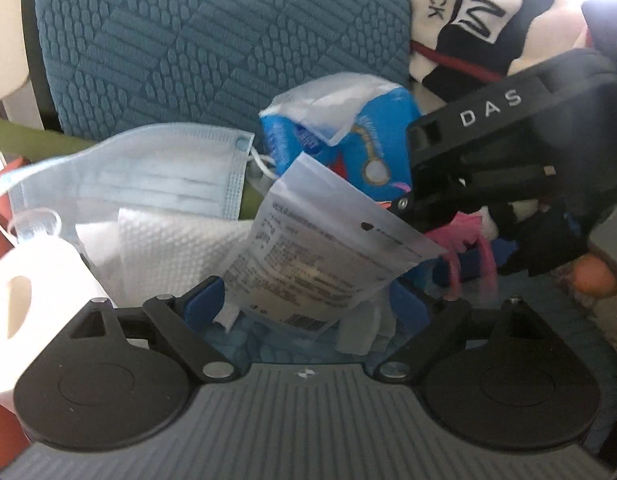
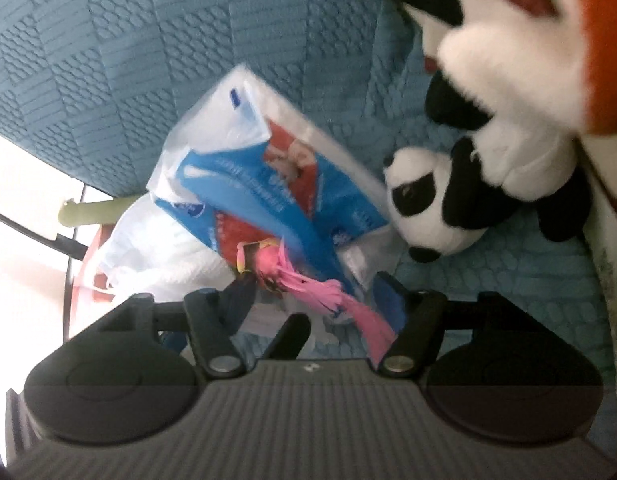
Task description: Organize soft objects
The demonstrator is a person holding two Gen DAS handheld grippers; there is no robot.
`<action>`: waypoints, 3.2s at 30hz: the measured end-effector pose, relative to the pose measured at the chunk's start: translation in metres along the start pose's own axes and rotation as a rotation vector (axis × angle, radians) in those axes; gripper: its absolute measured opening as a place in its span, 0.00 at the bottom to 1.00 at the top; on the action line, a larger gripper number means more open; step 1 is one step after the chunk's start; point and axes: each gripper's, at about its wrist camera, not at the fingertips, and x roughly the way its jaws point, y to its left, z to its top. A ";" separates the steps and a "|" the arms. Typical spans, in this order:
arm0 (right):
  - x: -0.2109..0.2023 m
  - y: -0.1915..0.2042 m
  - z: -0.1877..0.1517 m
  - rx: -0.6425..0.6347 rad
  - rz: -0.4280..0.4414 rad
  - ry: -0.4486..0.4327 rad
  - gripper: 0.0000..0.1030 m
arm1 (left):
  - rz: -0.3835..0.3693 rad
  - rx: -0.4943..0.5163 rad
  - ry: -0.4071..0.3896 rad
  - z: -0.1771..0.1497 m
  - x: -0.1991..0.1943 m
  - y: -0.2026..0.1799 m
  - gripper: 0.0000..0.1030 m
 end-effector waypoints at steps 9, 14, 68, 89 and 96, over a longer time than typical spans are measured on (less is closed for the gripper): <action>0.008 0.014 -0.003 -0.038 0.009 0.015 0.34 | -0.086 -0.079 0.030 0.003 -0.001 0.006 0.48; 0.004 0.016 -0.005 -0.039 0.009 0.004 0.21 | -0.118 -0.111 0.023 0.003 -0.011 0.005 0.15; -0.060 0.034 -0.054 -0.188 0.152 -0.102 0.05 | -0.160 -0.686 0.011 -0.048 -0.078 0.068 0.03; -0.056 0.066 -0.116 -0.379 -0.088 -0.055 0.05 | -0.114 -0.608 0.018 -0.086 -0.118 0.082 0.04; -0.041 0.061 -0.110 -0.367 -0.166 -0.027 0.05 | -0.073 -0.571 0.060 -0.097 -0.104 0.083 0.49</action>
